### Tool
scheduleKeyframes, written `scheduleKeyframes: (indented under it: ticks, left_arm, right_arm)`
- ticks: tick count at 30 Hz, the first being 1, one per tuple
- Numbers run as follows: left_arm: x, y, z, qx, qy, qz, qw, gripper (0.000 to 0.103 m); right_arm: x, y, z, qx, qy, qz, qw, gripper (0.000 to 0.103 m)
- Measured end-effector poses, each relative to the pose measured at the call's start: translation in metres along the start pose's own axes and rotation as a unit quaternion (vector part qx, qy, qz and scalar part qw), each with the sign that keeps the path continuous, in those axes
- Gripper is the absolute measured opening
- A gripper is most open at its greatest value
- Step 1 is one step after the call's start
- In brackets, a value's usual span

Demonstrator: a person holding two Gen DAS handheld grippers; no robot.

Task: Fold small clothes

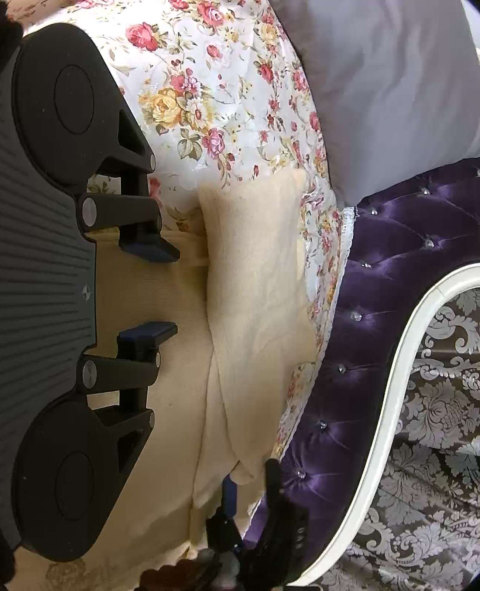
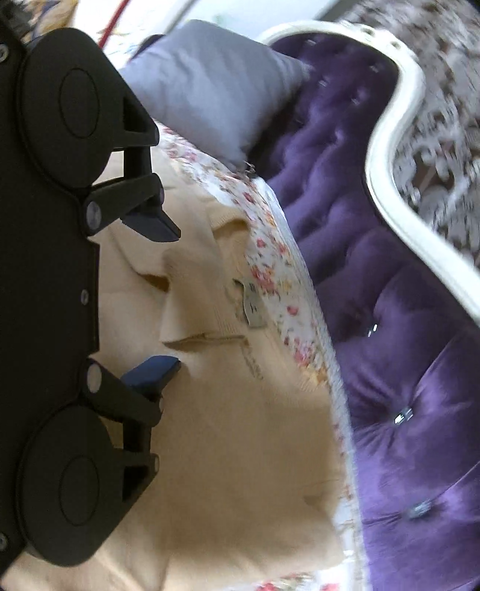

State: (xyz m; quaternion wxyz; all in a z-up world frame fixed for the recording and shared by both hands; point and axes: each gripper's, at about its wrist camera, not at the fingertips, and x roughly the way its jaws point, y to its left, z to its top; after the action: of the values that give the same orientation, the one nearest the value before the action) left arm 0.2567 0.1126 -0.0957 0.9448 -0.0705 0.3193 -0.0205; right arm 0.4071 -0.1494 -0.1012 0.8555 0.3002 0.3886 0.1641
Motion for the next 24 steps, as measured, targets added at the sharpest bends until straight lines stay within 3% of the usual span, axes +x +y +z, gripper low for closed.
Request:
scheduleKeyframes:
  ticks: [3, 6, 7, 8, 9, 12, 14, 18, 21, 24]
  left_arm:
    - [0.0, -0.004, -0.002, 0.008, -0.004, 0.005, 0.9999, 0.04]
    - [0.002, -0.006, -0.001, 0.012, -0.005, 0.003, 0.9999, 0.045]
    - [0.002, -0.006, -0.001, 0.012, -0.005, 0.002, 0.9999, 0.046]
    - [0.002, -0.006, -0.001, 0.012, -0.006, 0.001, 0.9999, 0.046]
    - [0.002, -0.006, -0.002, 0.013, -0.008, 0.001, 0.9999, 0.046]
    - [0.003, -0.004, -0.002, 0.013, -0.008, -0.004, 0.9999, 0.046]
    - [0.003, -0.002, -0.002, 0.007, -0.008, -0.008, 0.9999, 0.046]
    - [0.003, -0.001, 0.0, -0.002, -0.007, -0.012, 0.9999, 0.046]
    - [0.003, 0.001, 0.0, -0.01, -0.007, -0.013, 0.9998, 0.046]
    - [0.004, 0.001, 0.002, -0.012, -0.011, -0.01, 0.9998, 0.046]
  right_arm:
    - [0.006, 0.001, 0.005, 0.015, -0.003, 0.009, 1.0, 0.079]
    - [0.014, 0.007, 0.009, 0.011, 0.001, 0.004, 1.0, 0.075]
    - [0.015, 0.009, 0.009, 0.006, 0.002, -0.001, 1.0, 0.068]
    - [0.018, 0.012, 0.01, 0.003, 0.006, -0.012, 1.0, 0.038]
    - [0.021, 0.014, 0.01, 0.0, 0.012, -0.022, 1.0, 0.02]
    - [0.019, 0.037, 0.01, -0.058, 0.009, -0.042, 0.997, 0.019]
    - [0.009, 0.061, 0.011, -0.113, -0.002, -0.031, 0.993, 0.019]
    - [-0.041, 0.097, 0.018, -0.192, -0.066, -0.021, 0.979, 0.019]
    - [-0.073, 0.091, 0.025, -0.202, -0.106, -0.057, 0.972, 0.019]
    - [-0.082, 0.063, 0.028, -0.186, -0.108, -0.109, 0.97, 0.019]
